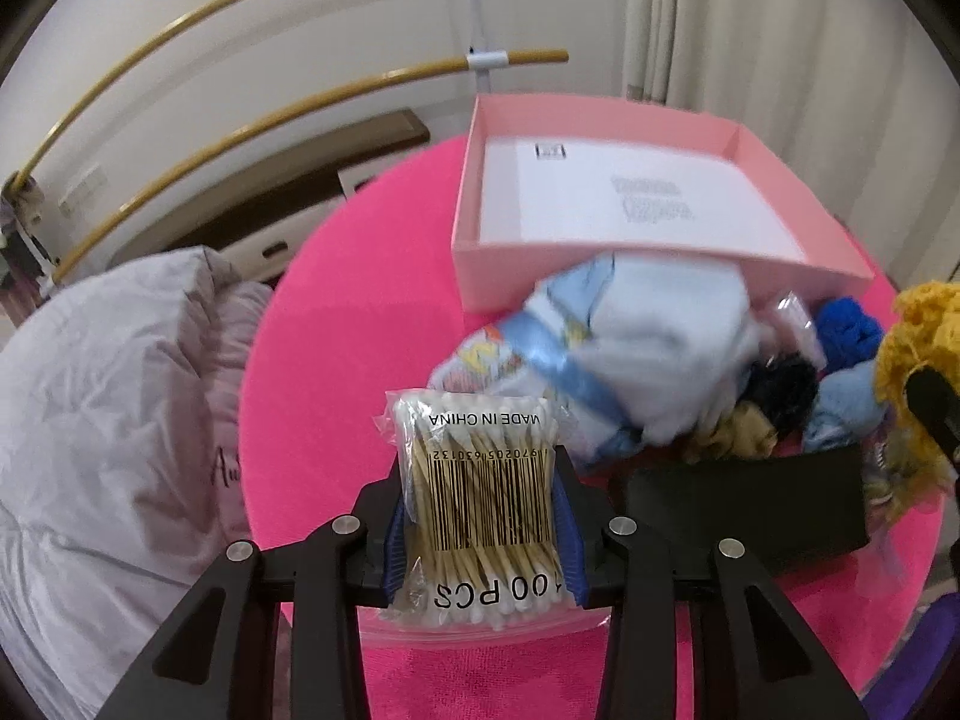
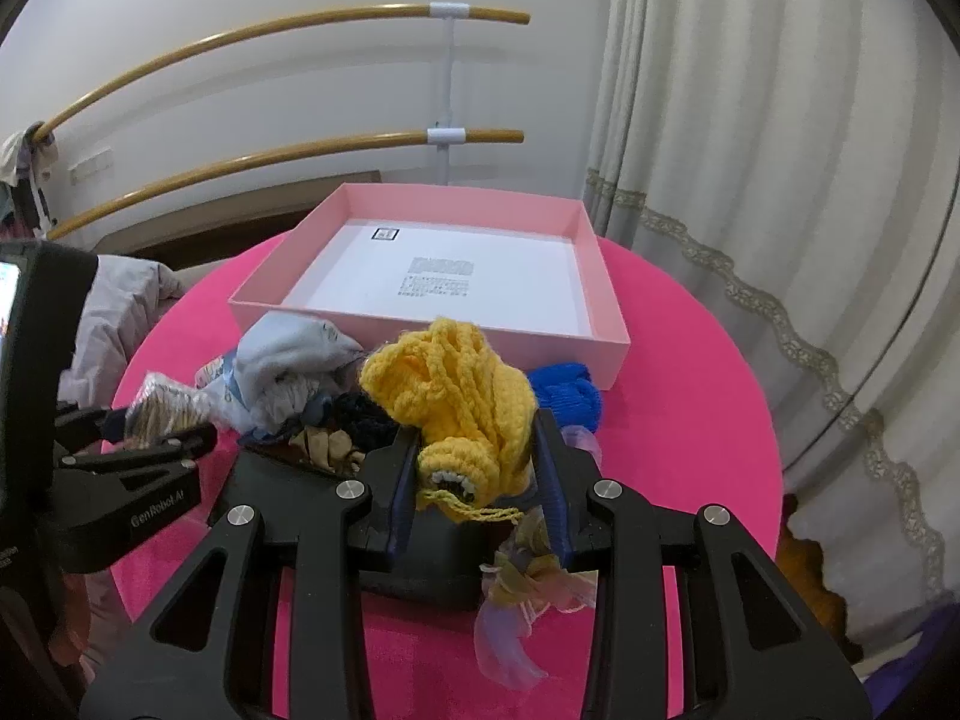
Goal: Organize soft objects
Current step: 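Grasp the cotton swab bag with the left gripper while the right grasps the yellow crocheted fish, then lift the swab bag and crocheted fish and carry both over the pink box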
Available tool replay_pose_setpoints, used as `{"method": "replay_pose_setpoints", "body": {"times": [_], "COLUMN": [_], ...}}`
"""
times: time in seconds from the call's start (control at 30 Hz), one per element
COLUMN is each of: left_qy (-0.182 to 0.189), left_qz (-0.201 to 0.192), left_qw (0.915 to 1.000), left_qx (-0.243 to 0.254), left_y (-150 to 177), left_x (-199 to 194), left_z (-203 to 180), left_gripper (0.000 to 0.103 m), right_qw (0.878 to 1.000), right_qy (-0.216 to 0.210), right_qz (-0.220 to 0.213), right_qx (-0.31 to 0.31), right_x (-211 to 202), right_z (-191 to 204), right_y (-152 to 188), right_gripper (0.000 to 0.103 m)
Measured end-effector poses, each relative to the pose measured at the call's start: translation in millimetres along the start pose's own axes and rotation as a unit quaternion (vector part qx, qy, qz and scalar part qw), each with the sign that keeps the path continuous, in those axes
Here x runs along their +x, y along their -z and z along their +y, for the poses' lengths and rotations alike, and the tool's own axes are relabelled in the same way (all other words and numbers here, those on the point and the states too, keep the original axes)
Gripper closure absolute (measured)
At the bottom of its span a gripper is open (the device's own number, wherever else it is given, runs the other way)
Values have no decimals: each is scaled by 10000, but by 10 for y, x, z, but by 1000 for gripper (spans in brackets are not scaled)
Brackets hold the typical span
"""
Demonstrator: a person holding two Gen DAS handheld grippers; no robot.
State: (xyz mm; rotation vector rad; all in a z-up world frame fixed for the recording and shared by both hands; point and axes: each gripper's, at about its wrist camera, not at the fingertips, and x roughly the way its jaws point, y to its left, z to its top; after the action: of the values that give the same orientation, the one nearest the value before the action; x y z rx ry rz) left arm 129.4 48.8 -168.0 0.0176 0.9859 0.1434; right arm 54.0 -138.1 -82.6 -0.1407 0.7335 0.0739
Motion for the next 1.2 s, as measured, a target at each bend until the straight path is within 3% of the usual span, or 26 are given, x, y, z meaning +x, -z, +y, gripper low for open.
{"method": "replay_pose_setpoints", "body": {"times": [0.33,0.6,0.87,1.2], "left_qy": [139,224,228,512], "left_qz": [-659,-1384,-2051,-2495], "left_qw": [9977,9901,9785,9670], "left_qx": [29,13,-26,6], "left_y": [-49,-34,157,511], "left_x": [-596,-1255,-1849,-2224], "left_z": [-157,-196,-158,-104], "left_gripper": [66,66,66,66], "right_qw": [9983,9930,9857,9766], "right_qy": [74,37,65,230], "right_qz": [-557,-1170,-1667,-2118], "right_qx": [142,177,232,302], "right_x": [-340,-667,-931,-1172], "right_z": [-105,-139,-102,-48], "right_y": [-96,-281,-412,-445], "right_gripper": [70,70,70,70]}}
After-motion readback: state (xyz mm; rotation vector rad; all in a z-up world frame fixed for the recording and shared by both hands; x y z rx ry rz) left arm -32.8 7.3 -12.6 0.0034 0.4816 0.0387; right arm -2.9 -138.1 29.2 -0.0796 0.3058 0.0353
